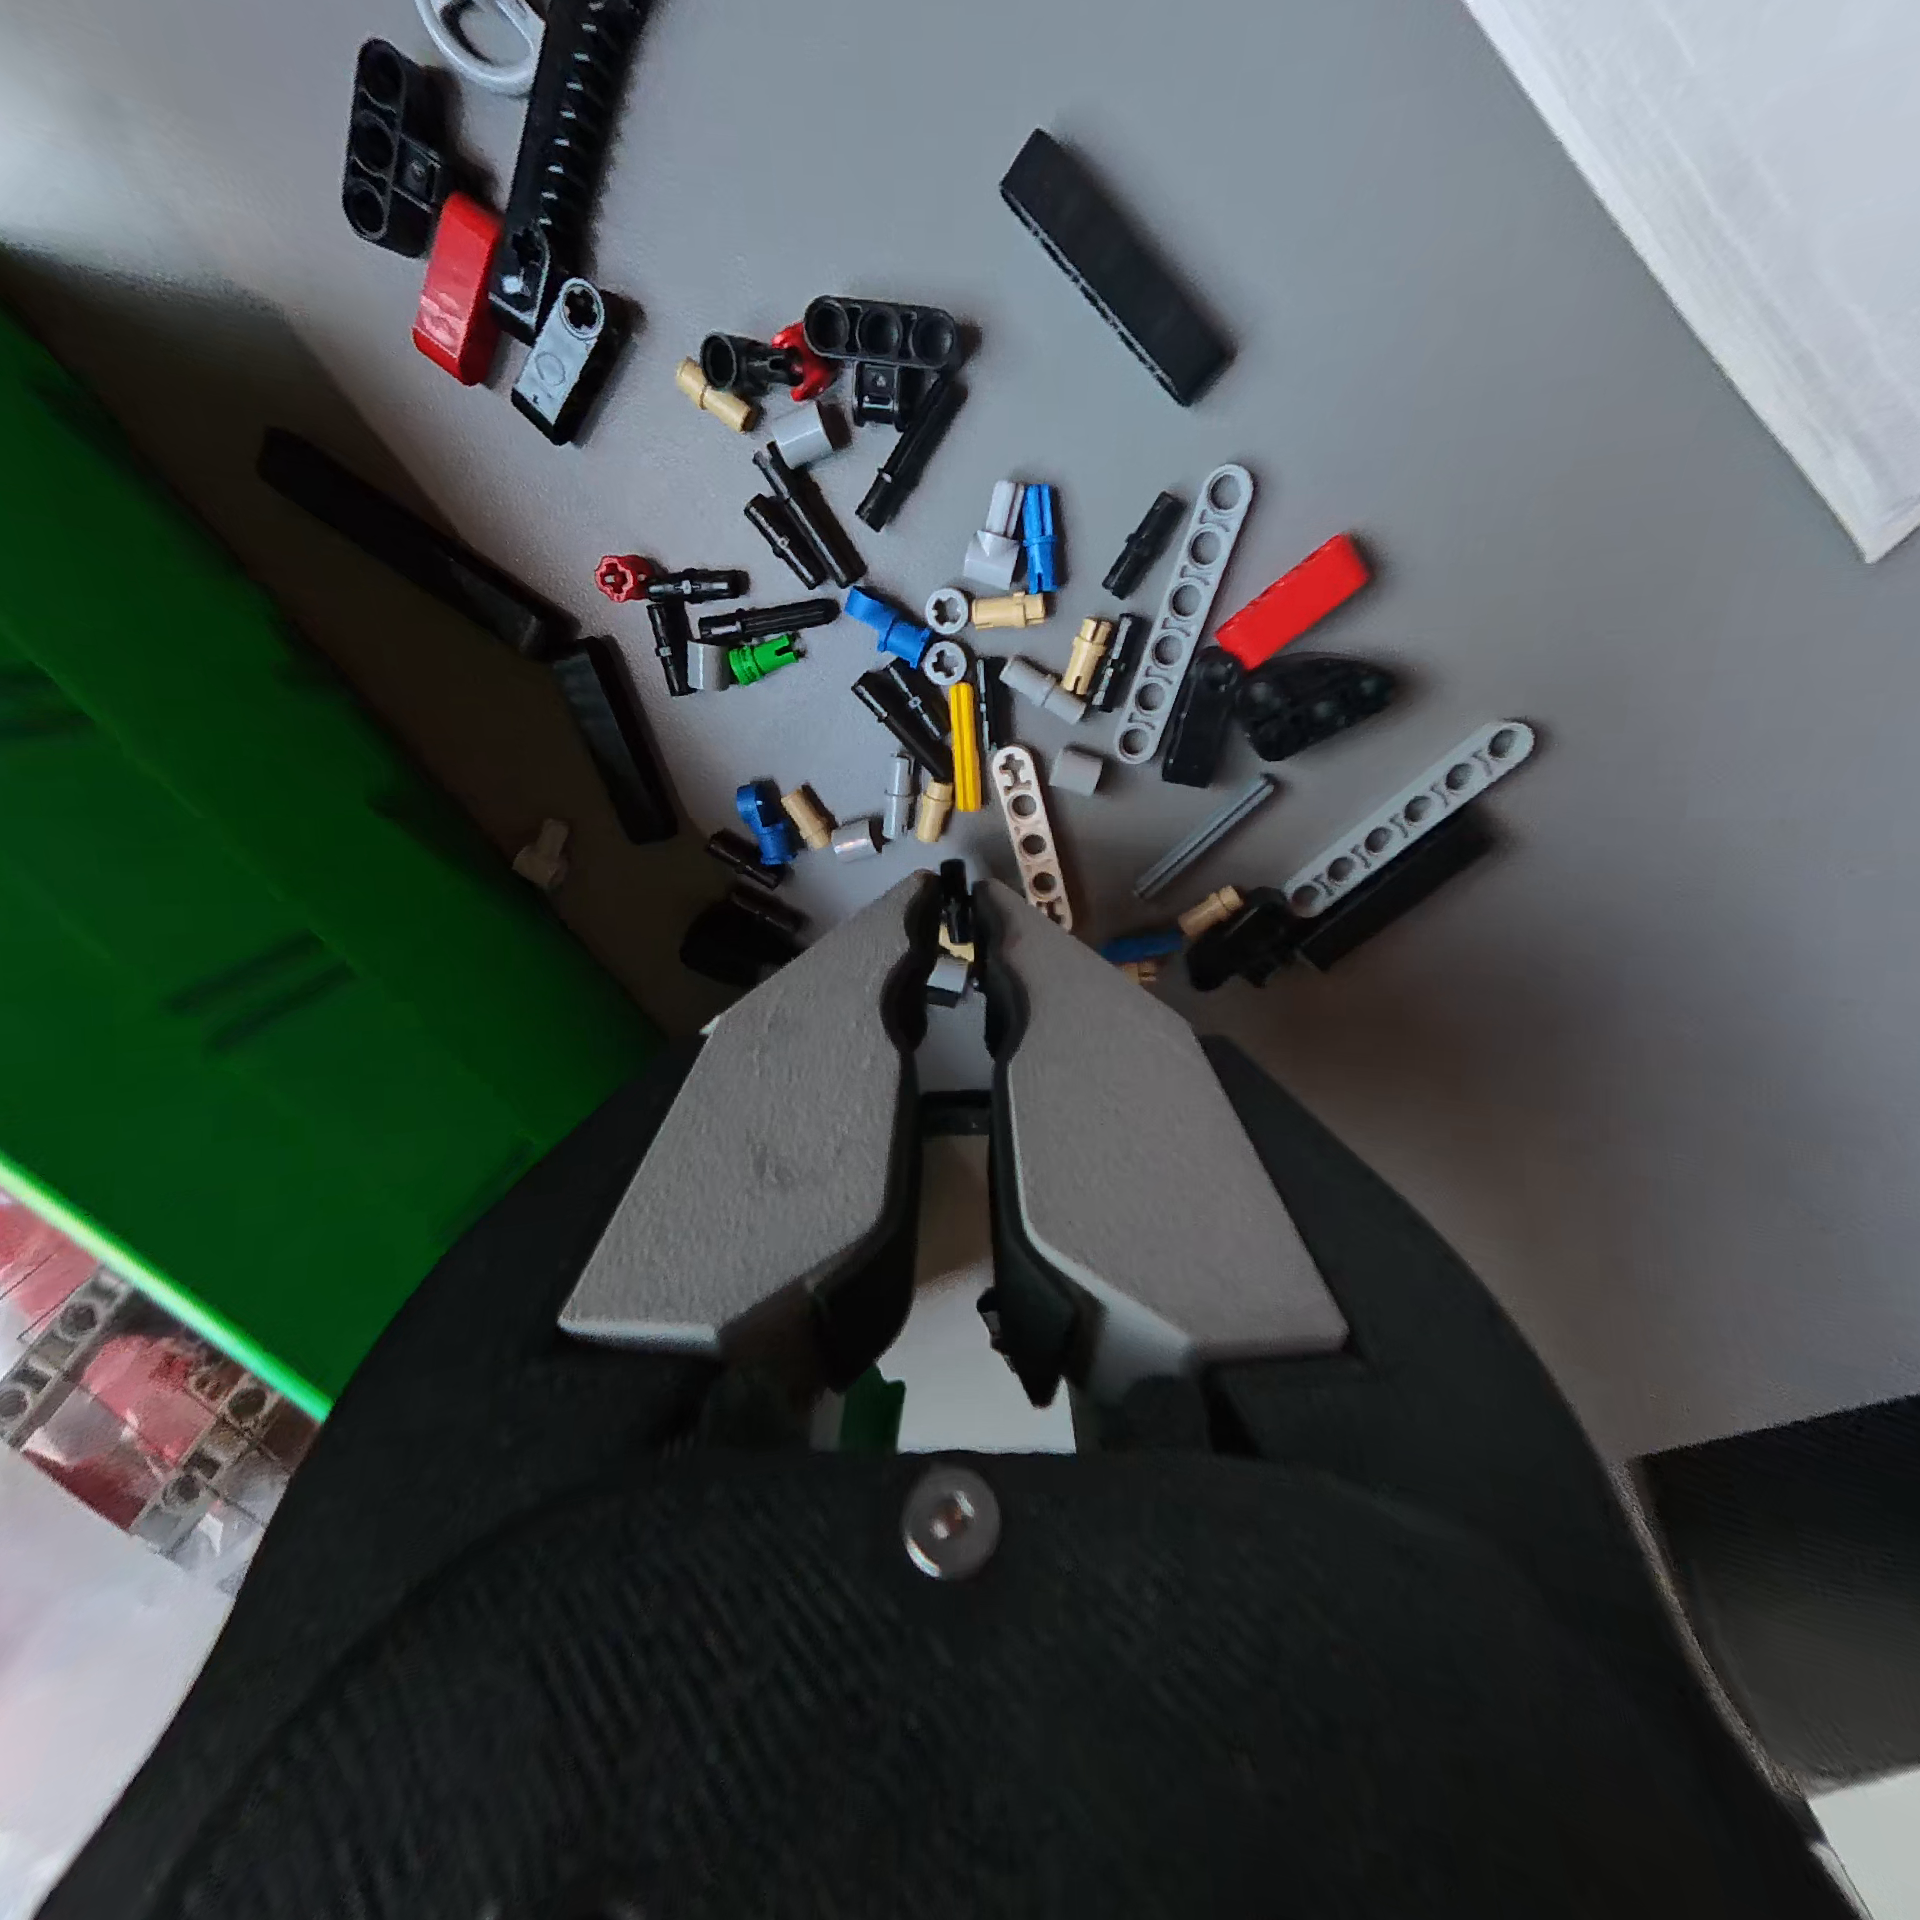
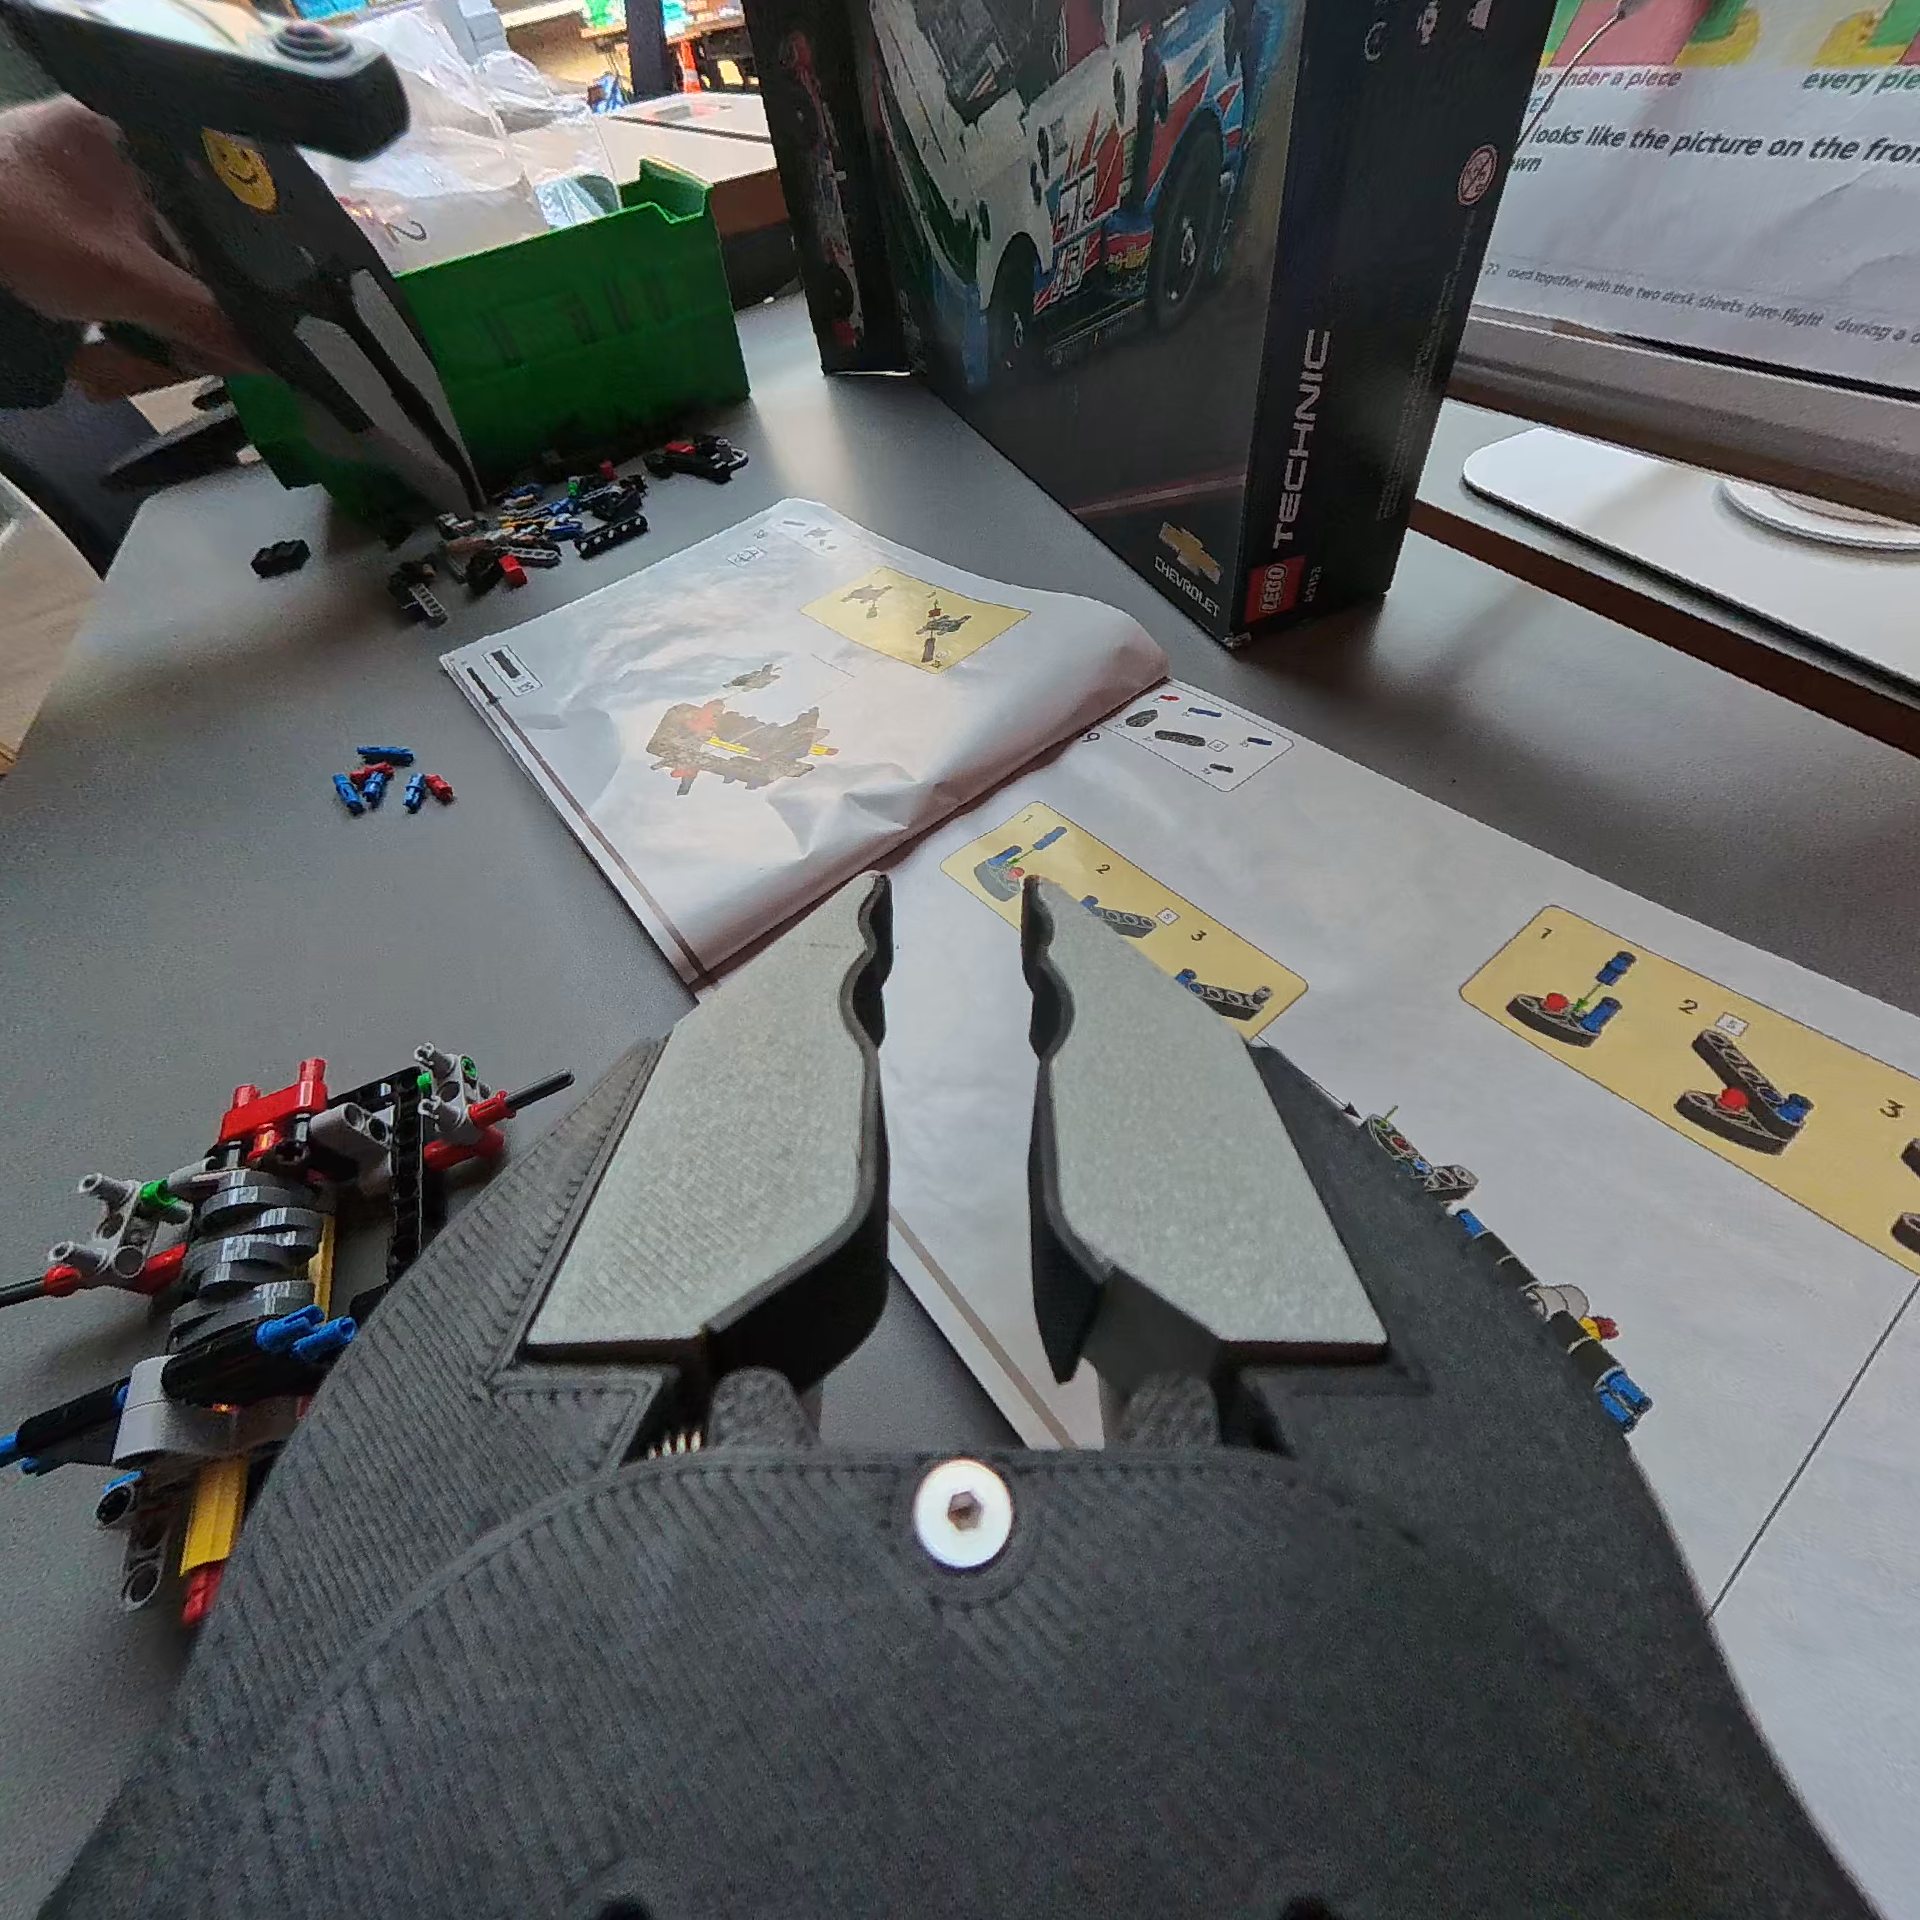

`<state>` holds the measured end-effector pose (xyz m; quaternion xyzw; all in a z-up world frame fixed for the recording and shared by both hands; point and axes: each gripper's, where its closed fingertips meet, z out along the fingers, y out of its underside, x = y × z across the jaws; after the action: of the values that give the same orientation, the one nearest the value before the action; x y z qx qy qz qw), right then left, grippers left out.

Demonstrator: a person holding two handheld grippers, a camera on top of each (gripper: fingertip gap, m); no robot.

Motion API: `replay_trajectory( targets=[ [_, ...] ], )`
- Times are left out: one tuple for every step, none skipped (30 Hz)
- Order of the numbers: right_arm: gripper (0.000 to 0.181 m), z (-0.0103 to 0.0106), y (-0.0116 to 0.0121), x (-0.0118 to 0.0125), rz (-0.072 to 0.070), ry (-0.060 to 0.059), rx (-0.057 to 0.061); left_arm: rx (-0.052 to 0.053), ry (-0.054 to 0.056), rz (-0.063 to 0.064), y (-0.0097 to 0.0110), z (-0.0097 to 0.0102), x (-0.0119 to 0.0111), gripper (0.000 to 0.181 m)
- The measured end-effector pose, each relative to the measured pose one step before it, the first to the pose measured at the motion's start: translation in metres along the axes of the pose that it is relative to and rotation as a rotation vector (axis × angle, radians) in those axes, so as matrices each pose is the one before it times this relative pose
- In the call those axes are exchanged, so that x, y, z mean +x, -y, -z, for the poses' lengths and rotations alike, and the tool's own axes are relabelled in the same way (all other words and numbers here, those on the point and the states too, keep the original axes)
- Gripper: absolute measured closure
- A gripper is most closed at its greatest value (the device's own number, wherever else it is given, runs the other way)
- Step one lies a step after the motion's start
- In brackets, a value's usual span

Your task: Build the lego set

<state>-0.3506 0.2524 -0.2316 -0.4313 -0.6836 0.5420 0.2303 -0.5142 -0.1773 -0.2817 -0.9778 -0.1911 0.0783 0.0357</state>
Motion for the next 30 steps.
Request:
replay_trajectory(
  targets=[
    [0.159,0.00001,-0.00001,-0.00009,0.0006,0.0,0.0001,0.0081,-0.0003,-0.0008,0.00114,0.00326,0.00115,0.177],
    [0.159,-0.00005,0.0,-0.00019,0.0001,0.0008,0.0,0.0097,0.0012,-0.0029,0.0015,0.00363,0.00141,0.178],
    [0.159,-0.00005,-0.00001,-0.00033,-0.0002,0.0017,-0.0001,0.0116,0.0013,-0.0043,0.00213,0.00399,0.00219,0.178],
    [0.159,-0.00013,-0.00007,-0.00019,0.0002,0.0006,-0.0008,0.0141,-0.0031,-0.0062,0.00283,0.00434,0.00366,0.178],
    [0.159,-0.00016,-0.00012,-0.00015,0.0007,0.0,-0.0012,0.0176,-0.0094,-0.009,0.00403,0.00452,0.00592,0.177],
    [0.159,-0.00012,-0.0001,-0.00009,0.0008,0.0002,-0.001,0.0192,-0.017,-0.0116,0.00495,0.00412,0.00817,0.177],
    [0.159,-0.00007,-0.00008,-0.00008,0.0003,0.0005,-0.0008,0.0191,-0.0186,-0.016,0.00582,0.00372,0.00963,0.177],
    [0.159,-0.00012,0.00001,-0.00018,-0.0001,0.001,-0.0002,0.0188,-0.0111,-0.0222,0.00628,0.003,0.00964,0.177],
    [0.159,-0.00001,0.00002,-0.00013,-0.0001,0.0009,0.0002,0.016,-0.006,-0.0263,0.0063,0.00254,0.00934,0.177],
    [0.159,-0.00012,-0.00015,-0.00002,0.0003,0.0002,-0.0007,0.0131,-0.0054,-0.0269,0.00621,0.00188,0.00901,0.178],
    [0.159,0.00005,0.00007,-0.00013,0.0006,0.0002,0.0,0.0115,-0.0069,-0.0242,0.00602,0.00125,0.00861,0.178],
    [0.159,0.00002,-0.00002,-0.00009,0.0005,-0.0001,0.0,0.0128,-0.0134,-0.0182,0.00618,0.00071,0.00881,0.178],
    [0.159,-0.00006,-0.00001,-0.00002,0.0001,0.0006,-0.0003,0.0136,-0.0278,-0.014,0.00641,-0.00014,0.01054,0.178],
    [0.159,0.00003,-0.00006,-0.00011,0.0,0.0008,-0.0004,0.0179,-0.0397,-0.0125,0.00718,-0.0013,0.01215,0.178],
    [0.159,-0.00028,-0.00017,-0.00012,-0.0001,0.0009,-0.0014,0.0142,-0.0389,-0.0145,0.00683,-0.0028,0.01213,0.178],
    [0.159,-0.00022,-0.00029,-0.00029,-0.0002,0.002,-0.0022,0.0079,-0.022,-0.0178,0.0061,-0.00418,0.00973,0.178],
    [0.159,-0.00046,-0.00025,-0.00045,0.0002,0.0029,-0.0025,0.0015,-0.0135,-0.0212,0.00529,-0.00522,0.00854,0.178],
    [0.159,-0.00032,-0.00024,-0.00044,0.0009,0.0017,-0.0027,-0.0058,-0.0133,-0.0243,0.00429,-0.00552,0.00839,0.178],
    [0.159,-0.00032,-0.00029,-0.00022,0.0016,0.0003,-0.0021,-0.0021,-0.0118,-0.0225,0.00495,-0.0052,0.00781,0.178],
    [0.159,-0.00021,-0.00011,-0.00023,0.0018,-0.0004,-0.001,-0.0017,-0.0177,-0.0201,0.00492,-0.00456,0.00802,0.178],
    [0.159,0.00007,0.00006,-0.00015,0.0014,-0.0002,0.0001,-0.0006,-0.0211,-0.021,0.00492,-0.00401,0.00796,0.178],
    [0.159,-0.00003,0.00007,-0.00015,0.0005,0.0003,0.0007,0.0043,-0.0168,-0.0203,0.0057,-0.00359,0.00639,0.178],
    [0.159,0.00002,0.00006,-0.00011,-0.0004,0.0012,0.0004,0.0016,-0.0133,-0.0169,0.00526,-0.00357,0.00456,0.178],
    [0.159,0.00001,-0.00004,-0.00008,-0.0012,0.0019,-0.0007,-0.004,-0.0079,-0.0121,0.00411,-0.00361,0.00247,0.178],
    [0.159,-0.00025,-0.00014,-0.00022,-0.0013,0.0025,-0.0013,-0.0062,-0.0043,-0.0076,0.00343,-0.00383,0.00087,0.178],
    [0.159,-0.00015,-0.00022,-0.00008,-0.0007,0.0015,-0.0016,-0.0072,-0.0064,-0.0048,0.00247,-0.00393,0.00053,0.178],
    [0.159,-0.00012,-0.00009,-0.00012,0.0006,0.0003,-0.001,-0.0086,-0.0079,-0.004,0.00152,-0.00383,0.00027,0.178],
    [0.159,0.00003,-0.00004,-0.00006,0.0015,-0.0008,0.0001,-0.008,-0.0046,-0.0024,0.00074,-0.00354,-0.00052,0.178],
    [0.159,0.00004,0.00011,-0.00007,0.0015,-0.0008,0.0005,-0.0079,-0.001,0.0003,-0.00003,-0.00293,-0.00144,0.178],
    [0.159,0.00006,0.00001,-0.00012,0.0007,-0.0002,0.0005,-0.0059,-0.0027,0.0026,-0.00031,-0.00246,-0.00124,0.178]
  ],
)
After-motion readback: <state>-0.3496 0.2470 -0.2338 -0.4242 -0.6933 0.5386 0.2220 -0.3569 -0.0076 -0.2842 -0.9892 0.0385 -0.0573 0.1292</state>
